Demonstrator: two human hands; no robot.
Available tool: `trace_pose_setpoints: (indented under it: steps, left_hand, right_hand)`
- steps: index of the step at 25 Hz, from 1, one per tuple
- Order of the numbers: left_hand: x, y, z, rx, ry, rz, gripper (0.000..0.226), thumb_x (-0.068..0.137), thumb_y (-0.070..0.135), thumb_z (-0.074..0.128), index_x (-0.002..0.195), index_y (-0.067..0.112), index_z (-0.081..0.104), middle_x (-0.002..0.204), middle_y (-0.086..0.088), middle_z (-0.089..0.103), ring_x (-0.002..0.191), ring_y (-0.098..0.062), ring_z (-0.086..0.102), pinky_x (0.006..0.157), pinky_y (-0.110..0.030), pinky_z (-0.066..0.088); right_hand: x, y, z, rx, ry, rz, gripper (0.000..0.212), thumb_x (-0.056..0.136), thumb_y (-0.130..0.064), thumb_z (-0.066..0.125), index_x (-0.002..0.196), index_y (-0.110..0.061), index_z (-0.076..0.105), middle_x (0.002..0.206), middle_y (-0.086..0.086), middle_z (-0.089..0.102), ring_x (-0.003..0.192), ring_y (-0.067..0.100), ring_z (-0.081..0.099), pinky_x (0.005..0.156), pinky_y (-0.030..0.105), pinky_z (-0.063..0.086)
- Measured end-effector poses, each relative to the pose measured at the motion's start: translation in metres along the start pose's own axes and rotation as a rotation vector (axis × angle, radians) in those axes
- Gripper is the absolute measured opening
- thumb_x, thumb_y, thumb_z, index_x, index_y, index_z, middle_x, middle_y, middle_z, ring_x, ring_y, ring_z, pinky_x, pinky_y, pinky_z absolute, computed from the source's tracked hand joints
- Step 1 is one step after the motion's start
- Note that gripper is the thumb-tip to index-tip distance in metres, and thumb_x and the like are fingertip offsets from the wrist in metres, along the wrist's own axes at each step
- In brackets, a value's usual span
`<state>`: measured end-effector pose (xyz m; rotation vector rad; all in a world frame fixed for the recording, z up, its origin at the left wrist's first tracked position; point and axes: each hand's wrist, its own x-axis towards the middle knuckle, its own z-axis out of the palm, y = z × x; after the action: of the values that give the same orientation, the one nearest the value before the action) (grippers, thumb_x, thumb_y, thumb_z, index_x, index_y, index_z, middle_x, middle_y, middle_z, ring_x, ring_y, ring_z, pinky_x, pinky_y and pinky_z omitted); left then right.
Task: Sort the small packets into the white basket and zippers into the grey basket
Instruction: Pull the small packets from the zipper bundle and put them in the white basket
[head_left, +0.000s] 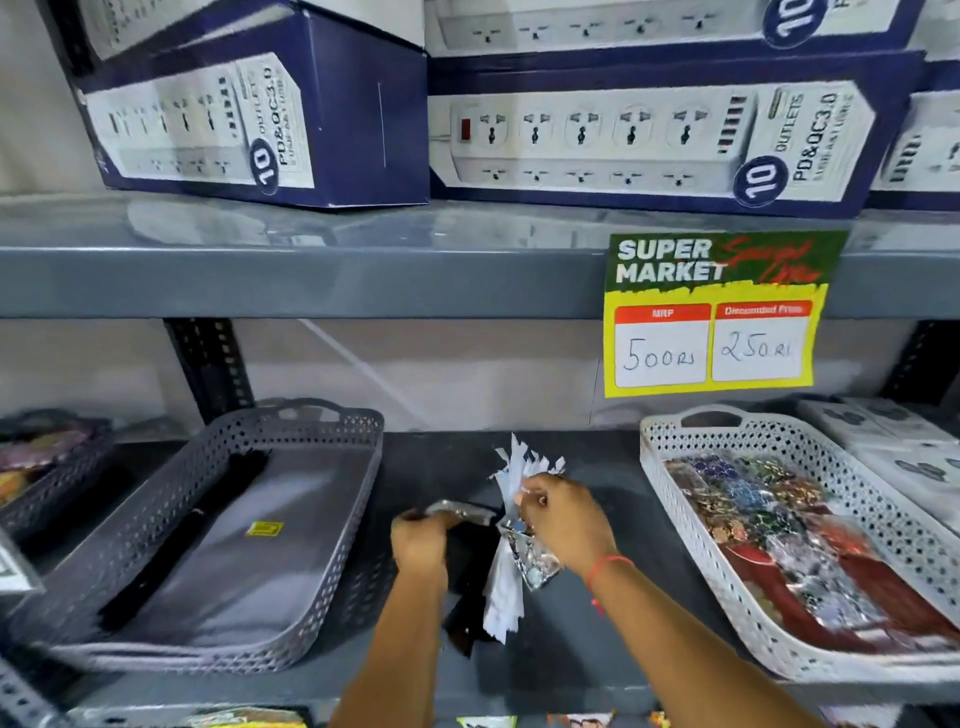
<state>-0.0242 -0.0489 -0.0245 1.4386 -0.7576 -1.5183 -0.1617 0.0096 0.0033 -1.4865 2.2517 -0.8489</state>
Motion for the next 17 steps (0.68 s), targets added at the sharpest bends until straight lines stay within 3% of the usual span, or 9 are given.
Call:
trace_pose_setpoints:
  steps: [1, 2, 3, 4, 6, 8, 12, 15, 17]
  left_hand:
    - [-0.002, 0.006, 0.003, -0.044, -0.044, 0.035, 0.027, 0.080, -0.008, 0.061, 0.106, -0.012, 0.059, 0.076, -0.019, 0.068, 0.054, -0.019, 0.063, 0.038, -0.018, 0.033]
    - [-0.007, 0.014, 0.006, -0.049, -0.107, 0.044, 0.017, 0.082, -0.006, 0.059, 0.099, -0.009, 0.064, 0.056, -0.008, 0.062, 0.035, -0.008, 0.053, 0.084, -0.057, 0.041]
    - [-0.012, 0.020, 0.010, -0.024, -0.176, 0.037, 0.009, 0.084, -0.003, 0.057, 0.085, 0.000, 0.066, 0.043, 0.001, 0.054, 0.024, -0.002, 0.041, 0.030, -0.025, 0.046]
    - [-0.016, 0.025, 0.015, 0.014, -0.263, 0.018, 0.015, 0.084, 0.000, 0.056, 0.077, 0.008, 0.066, 0.040, 0.005, 0.048, 0.022, 0.001, 0.033, 0.024, -0.016, 0.032]
    - [-0.025, 0.036, 0.026, 0.178, -0.424, -0.030, 0.023, 0.085, 0.003, 0.055, 0.069, 0.017, 0.065, 0.049, 0.005, 0.044, 0.025, 0.001, 0.028, 0.028, -0.009, 0.021]
    - [-0.031, 0.040, 0.039, 0.426, -0.537, -0.018, 0.022, 0.083, 0.004, 0.056, 0.066, 0.017, 0.063, 0.051, 0.004, 0.046, 0.027, 0.000, 0.031, 0.034, -0.011, 0.022]
    - [-0.040, 0.033, 0.068, 0.586, -0.557, 0.129, 0.026, 0.079, -0.002, 0.062, 0.058, 0.014, 0.062, 0.035, 0.006, 0.054, 0.030, -0.004, 0.041, 0.039, -0.011, 0.028]
    - [-0.029, 0.022, 0.074, 0.796, -0.310, 0.281, 0.006, 0.077, 0.008, 0.066, 0.081, 0.005, 0.070, 0.078, -0.010, 0.072, 0.079, -0.019, 0.067, 0.063, -0.021, 0.045]
    - [-0.020, 0.015, 0.069, 1.039, -0.261, 0.271, 0.030, 0.073, 0.016, 0.067, 0.101, 0.005, 0.067, 0.105, -0.014, 0.071, 0.103, -0.029, 0.066, 0.084, -0.032, 0.051]
  right_hand:
    - [0.004, -0.003, -0.001, 0.087, -0.012, 0.028, 0.025, 0.087, -0.025, 0.054, 0.096, -0.005, 0.066, 0.100, 0.015, 0.070, 0.079, 0.022, 0.065, 0.076, 0.031, 0.047]
    - [0.008, -0.005, -0.002, 0.169, -0.031, 0.047, 0.026, 0.088, -0.027, 0.056, 0.093, -0.004, 0.066, 0.095, 0.017, 0.069, 0.079, 0.024, 0.063, 0.074, 0.031, 0.046]
    - [0.012, -0.008, -0.004, 0.283, -0.060, 0.080, 0.026, 0.088, -0.028, 0.058, 0.098, -0.005, 0.066, 0.096, 0.016, 0.067, 0.085, 0.025, 0.063, 0.075, 0.030, 0.046]
    - [0.014, -0.011, -0.009, 0.430, -0.107, 0.142, 0.033, 0.088, -0.028, 0.060, 0.113, -0.006, 0.063, 0.104, 0.013, 0.066, 0.092, 0.024, 0.064, 0.077, 0.029, 0.048]
    - [0.016, -0.008, -0.023, 0.789, -0.257, 0.264, 0.045, 0.088, -0.018, 0.061, 0.130, -0.005, 0.050, 0.103, 0.009, 0.065, 0.074, 0.012, 0.068, 0.062, 0.022, 0.052]
    - [0.016, 0.004, -0.043, 0.914, -0.363, 0.287, 0.039, 0.086, 0.000, 0.059, 0.123, -0.010, 0.051, 0.087, 0.005, 0.067, 0.052, 0.004, 0.065, 0.047, 0.016, 0.051]
    - [0.000, 0.042, -0.070, 0.874, -0.340, 0.383, 0.027, 0.081, 0.011, 0.061, 0.090, -0.014, 0.055, 0.063, -0.001, 0.071, 0.053, 0.007, 0.066, 0.059, 0.023, 0.055]
    - [-0.024, 0.079, -0.065, 0.917, -0.143, 0.578, 0.026, 0.079, 0.011, 0.063, 0.089, -0.008, 0.049, 0.095, 0.015, 0.060, 0.077, 0.021, 0.061, 0.071, 0.034, 0.054]
    - [-0.042, 0.093, -0.053, 0.828, -0.072, 0.632, 0.023, 0.078, 0.009, 0.064, 0.073, -0.008, 0.049, 0.094, 0.020, 0.057, 0.077, 0.024, 0.058, 0.063, 0.036, 0.053]
